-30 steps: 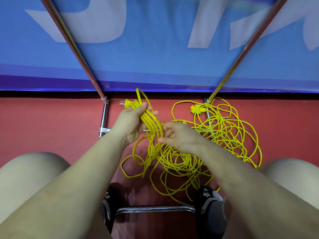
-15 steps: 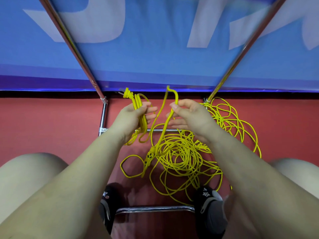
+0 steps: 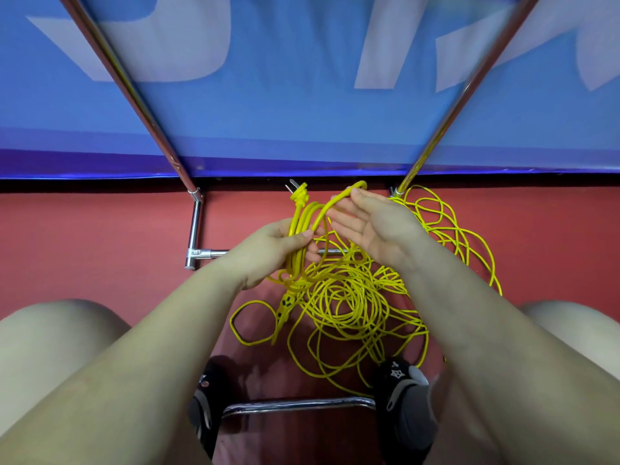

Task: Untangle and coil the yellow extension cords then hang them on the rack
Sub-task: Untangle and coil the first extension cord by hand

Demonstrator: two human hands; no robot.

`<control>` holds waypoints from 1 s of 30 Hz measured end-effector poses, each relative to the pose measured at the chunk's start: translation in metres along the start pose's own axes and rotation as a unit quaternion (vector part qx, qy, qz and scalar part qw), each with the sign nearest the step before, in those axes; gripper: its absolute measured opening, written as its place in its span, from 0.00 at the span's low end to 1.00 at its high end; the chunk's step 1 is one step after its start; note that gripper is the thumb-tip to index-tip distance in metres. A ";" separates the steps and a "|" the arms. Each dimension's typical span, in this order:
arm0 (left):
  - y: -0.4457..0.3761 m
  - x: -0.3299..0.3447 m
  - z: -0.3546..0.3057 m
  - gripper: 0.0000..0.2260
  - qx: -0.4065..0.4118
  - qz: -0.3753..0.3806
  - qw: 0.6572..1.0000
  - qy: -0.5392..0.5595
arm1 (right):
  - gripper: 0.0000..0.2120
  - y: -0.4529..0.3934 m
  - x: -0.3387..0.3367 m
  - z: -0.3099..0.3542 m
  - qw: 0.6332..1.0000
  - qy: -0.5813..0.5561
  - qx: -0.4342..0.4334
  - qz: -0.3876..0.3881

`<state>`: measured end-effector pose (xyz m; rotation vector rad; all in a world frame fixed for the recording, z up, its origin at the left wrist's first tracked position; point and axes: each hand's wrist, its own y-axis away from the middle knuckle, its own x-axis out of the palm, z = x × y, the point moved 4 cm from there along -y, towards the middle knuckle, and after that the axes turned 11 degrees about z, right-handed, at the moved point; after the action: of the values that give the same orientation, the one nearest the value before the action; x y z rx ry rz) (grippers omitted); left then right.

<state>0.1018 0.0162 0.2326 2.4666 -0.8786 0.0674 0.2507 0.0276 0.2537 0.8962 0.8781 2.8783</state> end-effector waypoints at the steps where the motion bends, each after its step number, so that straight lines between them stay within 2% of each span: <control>1: 0.001 0.001 -0.001 0.07 -0.001 0.000 1.000 -0.004 | 0.13 0.000 0.002 0.000 1.000 0.001 -0.001 0.012; 4: 0.003 0.000 -0.003 0.07 -0.003 -0.028 0.999 0.014 | 0.14 0.001 0.006 -0.001 0.998 0.050 0.002 0.046; 6: 0.003 -0.004 -0.003 0.06 -0.003 -0.056 0.997 0.048 | 0.15 0.001 0.008 -0.003 0.983 0.171 0.004 0.062; 7: 0.003 -0.006 -0.004 0.06 -0.001 -0.070 0.995 0.071 | 0.15 0.002 0.008 -0.005 0.964 0.259 0.005 0.063; 10: 0.002 -0.014 -0.006 0.06 0.025 -0.112 0.981 0.157 | 0.14 0.001 0.007 -0.020 0.852 0.516 0.020 0.084; 12: 0.003 -0.019 -0.010 0.06 0.048 -0.134 0.968 0.205 | 0.12 0.003 0.008 -0.034 0.757 0.634 0.057 0.148; 13: 0.003 -0.022 -0.011 0.07 0.058 -0.145 0.962 0.224 | 0.11 0.006 0.009 -0.038 0.723 0.665 0.068 0.173; 16: 0.006 -0.028 -0.017 0.07 0.079 -0.183 0.946 0.256 | 0.11 0.009 0.007 -0.037 0.694 0.695 0.054 0.179; 18: 0.010 -0.032 -0.027 0.07 0.096 -0.193 0.939 0.267 | 0.10 0.006 -0.001 -0.035 0.644 0.745 0.042 0.167; 20: 0.016 -0.041 -0.042 0.08 0.132 -0.195 0.925 0.299 | 0.08 0.002 -0.016 -0.037 0.582 0.796 0.072 0.154; 22: 0.024 -0.054 -0.058 0.10 0.178 -0.197 0.904 0.336 | 0.12 0.000 -0.031 -0.038 0.547 0.822 0.106 0.123; 24: 0.033 -0.065 -0.069 0.11 0.217 -0.204 0.888 0.351 | 0.16 -0.002 -0.040 -0.034 0.554 0.821 0.102 0.096; 26: 0.039 -0.072 -0.070 0.11 0.224 -0.219 0.885 0.343 | 0.16 -0.002 -0.043 -0.026 0.585 0.804 0.078 0.076; 28: 0.041 -0.076 -0.065 0.10 0.212 -0.239 0.887 0.332 | 0.10 -0.001 -0.039 -0.015 0.648 0.756 0.060 0.071; 30: 0.042 -0.079 -0.060 0.09 0.208 -0.251 0.889 0.323 | 0.07 0.001 -0.032 -0.005 0.733 0.674 0.045 0.078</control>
<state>0.0213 0.0635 0.2864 2.6853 0.0814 0.9137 0.2750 0.0187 0.2339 -1.4833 0.8618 3.2702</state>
